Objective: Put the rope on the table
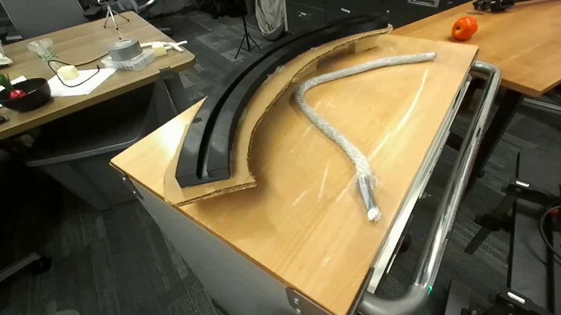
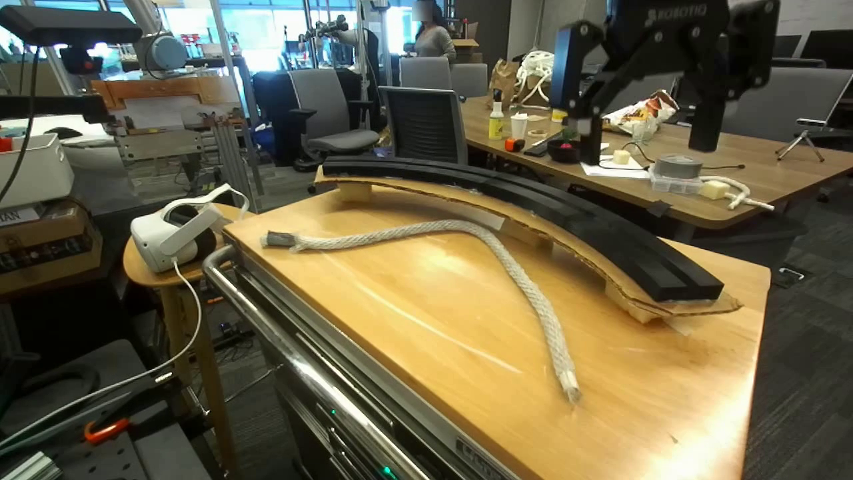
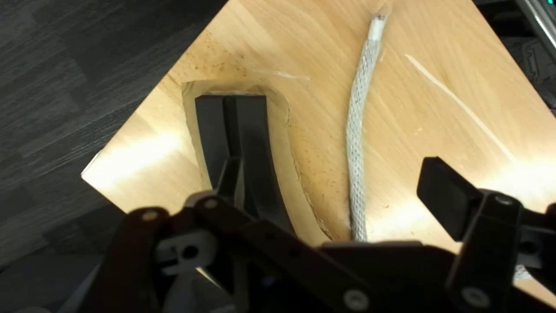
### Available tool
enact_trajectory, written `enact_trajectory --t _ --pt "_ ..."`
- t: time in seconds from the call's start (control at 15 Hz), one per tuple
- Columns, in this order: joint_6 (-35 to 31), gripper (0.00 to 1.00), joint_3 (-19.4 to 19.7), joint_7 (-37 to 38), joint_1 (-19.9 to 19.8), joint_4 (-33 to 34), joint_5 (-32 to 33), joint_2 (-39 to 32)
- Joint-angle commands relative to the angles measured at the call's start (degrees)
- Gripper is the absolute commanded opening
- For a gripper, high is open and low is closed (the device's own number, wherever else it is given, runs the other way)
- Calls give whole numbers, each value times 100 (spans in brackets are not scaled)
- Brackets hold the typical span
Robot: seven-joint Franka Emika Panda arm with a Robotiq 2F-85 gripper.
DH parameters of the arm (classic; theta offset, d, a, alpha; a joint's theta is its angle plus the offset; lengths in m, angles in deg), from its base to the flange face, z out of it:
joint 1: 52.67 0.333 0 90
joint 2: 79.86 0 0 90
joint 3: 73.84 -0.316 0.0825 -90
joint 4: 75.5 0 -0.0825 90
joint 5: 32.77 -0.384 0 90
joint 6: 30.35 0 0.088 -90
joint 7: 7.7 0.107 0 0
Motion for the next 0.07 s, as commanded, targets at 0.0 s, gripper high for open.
enact_trajectory --t 0.0 --pt "19 100 143 -19 130 -50 -36 110"
